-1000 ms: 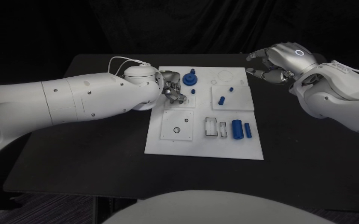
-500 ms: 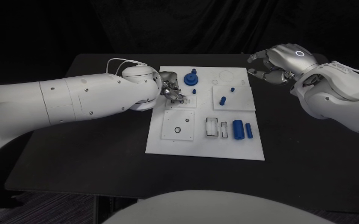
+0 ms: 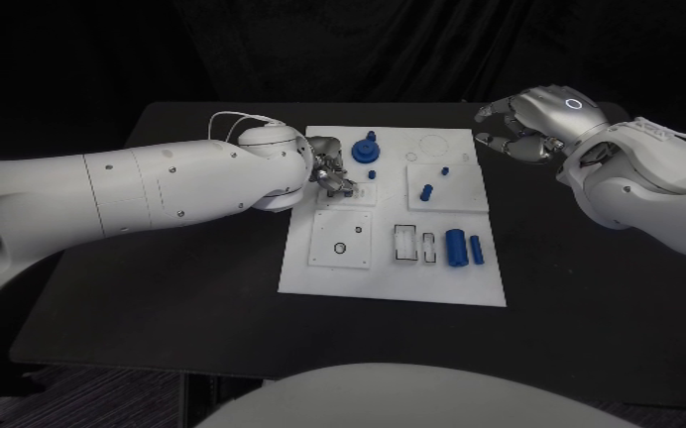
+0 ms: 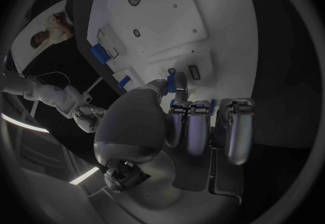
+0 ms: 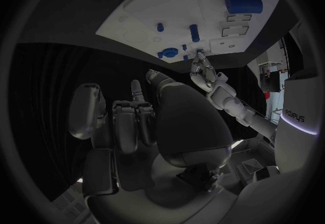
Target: Assemble the parts on the task board
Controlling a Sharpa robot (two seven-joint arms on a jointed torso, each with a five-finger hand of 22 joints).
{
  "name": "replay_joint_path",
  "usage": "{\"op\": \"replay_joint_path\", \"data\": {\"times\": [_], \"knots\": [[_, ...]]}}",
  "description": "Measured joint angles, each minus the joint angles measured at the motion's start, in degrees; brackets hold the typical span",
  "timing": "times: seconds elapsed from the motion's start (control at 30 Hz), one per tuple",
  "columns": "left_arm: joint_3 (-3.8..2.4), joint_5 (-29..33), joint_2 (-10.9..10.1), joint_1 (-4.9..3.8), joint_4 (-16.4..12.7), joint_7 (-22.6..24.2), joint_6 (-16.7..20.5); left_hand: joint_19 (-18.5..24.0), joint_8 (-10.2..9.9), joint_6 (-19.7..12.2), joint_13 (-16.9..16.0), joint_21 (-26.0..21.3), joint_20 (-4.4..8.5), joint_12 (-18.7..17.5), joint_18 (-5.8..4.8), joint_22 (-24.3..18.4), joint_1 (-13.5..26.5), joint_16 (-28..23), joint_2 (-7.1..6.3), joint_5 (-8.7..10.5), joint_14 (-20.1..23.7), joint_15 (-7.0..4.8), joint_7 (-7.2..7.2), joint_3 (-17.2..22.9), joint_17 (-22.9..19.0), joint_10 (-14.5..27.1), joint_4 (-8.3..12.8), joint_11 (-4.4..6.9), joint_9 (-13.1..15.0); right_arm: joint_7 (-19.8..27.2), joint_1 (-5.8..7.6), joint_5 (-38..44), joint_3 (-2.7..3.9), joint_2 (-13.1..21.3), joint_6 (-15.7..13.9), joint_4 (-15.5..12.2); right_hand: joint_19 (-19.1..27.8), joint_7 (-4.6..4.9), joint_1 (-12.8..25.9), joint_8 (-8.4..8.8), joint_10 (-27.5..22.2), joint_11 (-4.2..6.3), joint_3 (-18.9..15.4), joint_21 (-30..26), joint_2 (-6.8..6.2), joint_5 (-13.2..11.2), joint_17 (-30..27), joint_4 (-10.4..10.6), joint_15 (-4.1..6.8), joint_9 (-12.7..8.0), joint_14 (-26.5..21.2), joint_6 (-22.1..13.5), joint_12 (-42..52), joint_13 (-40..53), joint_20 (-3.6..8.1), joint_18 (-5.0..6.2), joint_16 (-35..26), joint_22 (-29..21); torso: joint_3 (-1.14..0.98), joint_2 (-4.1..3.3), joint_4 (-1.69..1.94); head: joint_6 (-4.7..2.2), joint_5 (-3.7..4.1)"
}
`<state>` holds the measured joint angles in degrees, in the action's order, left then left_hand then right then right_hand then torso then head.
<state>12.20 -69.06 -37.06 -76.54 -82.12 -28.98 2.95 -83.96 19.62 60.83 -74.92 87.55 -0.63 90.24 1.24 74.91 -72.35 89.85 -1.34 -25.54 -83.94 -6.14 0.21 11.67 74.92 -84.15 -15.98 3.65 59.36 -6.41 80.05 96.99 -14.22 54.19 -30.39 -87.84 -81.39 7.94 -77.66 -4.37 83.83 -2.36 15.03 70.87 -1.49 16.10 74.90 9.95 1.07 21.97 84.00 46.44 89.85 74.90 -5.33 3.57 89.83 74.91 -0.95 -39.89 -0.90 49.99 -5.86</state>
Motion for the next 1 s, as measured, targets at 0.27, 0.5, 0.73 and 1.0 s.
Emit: {"op": "replay_joint_path", "data": {"times": [0.27, 0.5, 0.73, 1.0], "knots": [[-0.05, 0.11, 0.17, 0.23, 0.14, 0.01, 0.06, 0.00, -0.05, 0.01, 0.00, 0.00, 0.00, 0.00, 0.00, 0.00, 0.26, 0.00, -0.03, 0.00, 0.00, 0.00, 0.01, 0.06, 0.00, 0.00, -0.06, 0.00, 0.11, -0.40, 0.00, -0.01, 0.00, 0.05, 0.51, -0.02, 0.00, -0.20, -0.25, 0.00, 0.00, 0.00, 0.00, -0.22, -0.24, 0.00, 0.00, 0.00, 0.00, -0.06, 0.00, 0.20, 0.00, 0.02, 0.00, 0.00, 0.00, 0.00, 0.01, 0.02, 0.02, 0.00, 0.11], [-0.05, 0.17, 0.23, 0.43, 0.19, 0.11, 0.02, 0.00, -0.05, 0.10, 0.00, -0.24, 0.00, 0.00, 0.00, 0.00, 0.39, 0.00, 0.09, 0.00, 0.00, 0.00, 0.09, 0.08, 0.00, 0.00, -0.08, 0.00, 0.11, -0.63, 0.00, -0.06, 0.00, 0.01, 0.90, -0.02, 0.14, -0.03, -0.25, 0.00, 0.00, 0.00, 0.15, -0.56, -0.24, 0.00, 0.00, -0.16, 0.00, -0.12, 0.00, 0.37, 0.00, 0.04, 0.15, 0.00, 0.00, -0.01, 0.04, 0.04, -0.02, 0.00, -0.08], [-0.06, 0.21, 0.16, 0.56, 0.12, 0.16, -0.07, 0.00, -0.11, 0.12, 0.00, -0.37, 0.00, 0.00, 0.00, 0.00, 0.62, 0.00, -0.13, 0.00, 0.00, 0.00, 0.09, 0.47, -0.01, 0.00, 0.02, 0.00, 0.13, -0.72, 0.00, -0.59, 0.00, 0.00, 1.17, 0.01, 0.41, -0.03, -0.25, 0.00, 0.00, 0.00, 0.31, -0.77, -0.24, 0.00, 0.00, -0.31, 0.00, -0.19, 0.00, 0.37, 0.00, 0.04, 0.00, 0.00, 0.00, -0.01, 0.04, 0.08, -0.03, 0.00, -0.01], [-0.07, 0.24, 0.10, 0.62, 0.06, 0.22, -0.28, 0.00, -0.22, 0.12, 0.00, -0.67, 0.00, 0.00, 0.00, 0.00, 0.77, 0.00, -0.28, 0.01, 0.00, 0.00, 0.09, 0.87, -0.01, 0.01, -0.04, 0.00, 0.32, -0.78, 0.00, -1.05, 0.00, 0.02, 1.35, 0.13, 0.41, -0.03, -0.48, 0.00, 0.00, 0.00, 0.31, -1.01, -0.01, 0.00, 0.00, -0.31, 0.00, -0.25, 0.00, 0.37, 0.00, 0.03, 0.00, 0.00, 0.00, -0.01, 0.01, 0.10, -0.01, 0.00, -0.04]]}}
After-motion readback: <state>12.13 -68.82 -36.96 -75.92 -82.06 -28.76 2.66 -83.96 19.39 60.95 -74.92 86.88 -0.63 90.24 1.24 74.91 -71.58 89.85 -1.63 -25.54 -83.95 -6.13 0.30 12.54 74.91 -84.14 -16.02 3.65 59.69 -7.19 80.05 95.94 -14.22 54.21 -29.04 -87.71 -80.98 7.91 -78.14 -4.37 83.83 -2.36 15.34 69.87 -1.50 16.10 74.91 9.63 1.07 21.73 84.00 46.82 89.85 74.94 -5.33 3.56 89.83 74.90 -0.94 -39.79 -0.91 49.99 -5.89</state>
